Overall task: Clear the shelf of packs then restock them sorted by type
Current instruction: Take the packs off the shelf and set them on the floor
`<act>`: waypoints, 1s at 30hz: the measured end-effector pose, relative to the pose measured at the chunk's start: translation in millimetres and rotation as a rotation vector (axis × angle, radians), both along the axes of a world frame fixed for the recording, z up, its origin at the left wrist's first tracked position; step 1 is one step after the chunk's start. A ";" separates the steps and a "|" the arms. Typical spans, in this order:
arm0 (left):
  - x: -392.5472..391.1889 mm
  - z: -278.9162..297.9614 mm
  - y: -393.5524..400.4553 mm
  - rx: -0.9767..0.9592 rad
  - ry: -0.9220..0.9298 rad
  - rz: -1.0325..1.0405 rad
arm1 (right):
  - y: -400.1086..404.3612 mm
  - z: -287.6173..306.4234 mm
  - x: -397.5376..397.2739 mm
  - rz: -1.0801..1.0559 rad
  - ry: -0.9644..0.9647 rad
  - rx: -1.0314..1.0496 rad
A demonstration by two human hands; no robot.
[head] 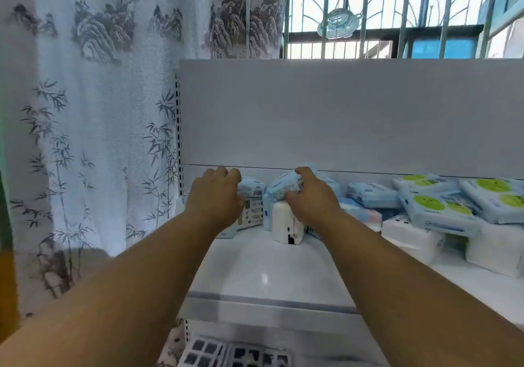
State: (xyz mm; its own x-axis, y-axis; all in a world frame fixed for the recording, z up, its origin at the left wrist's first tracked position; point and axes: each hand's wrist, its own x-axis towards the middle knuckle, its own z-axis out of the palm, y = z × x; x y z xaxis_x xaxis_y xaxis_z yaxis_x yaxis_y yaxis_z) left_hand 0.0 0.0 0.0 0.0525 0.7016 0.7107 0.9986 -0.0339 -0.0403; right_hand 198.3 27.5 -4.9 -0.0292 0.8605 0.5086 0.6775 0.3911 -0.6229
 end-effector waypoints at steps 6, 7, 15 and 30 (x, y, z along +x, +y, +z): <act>-1.9 15.0 57.8 -0.192 0.020 -0.007 | 28.0 7.3 -20.7 -0.169 -0.114 -0.031; -0.9 15.0 65.6 -0.245 0.015 0.012 | 33.4 7.5 -24.3 -0.197 -0.127 -0.050; 4.5 14.8 86.9 -0.174 0.020 0.080 | 46.9 12.5 -39.7 -0.298 0.038 -0.003; 5.1 48.2 -2.0 0.177 -1.114 -0.314 | -0.5 45.2 -29.7 0.122 0.648 0.241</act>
State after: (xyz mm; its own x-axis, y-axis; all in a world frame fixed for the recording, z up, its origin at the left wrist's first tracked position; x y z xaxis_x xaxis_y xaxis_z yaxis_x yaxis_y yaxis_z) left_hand 5.1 -2.0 48.2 -0.5075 0.6551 0.5597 0.4341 -0.3668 0.8228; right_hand 168.7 27.0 40.3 0.2553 0.7314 0.6323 0.1414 0.6187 -0.7728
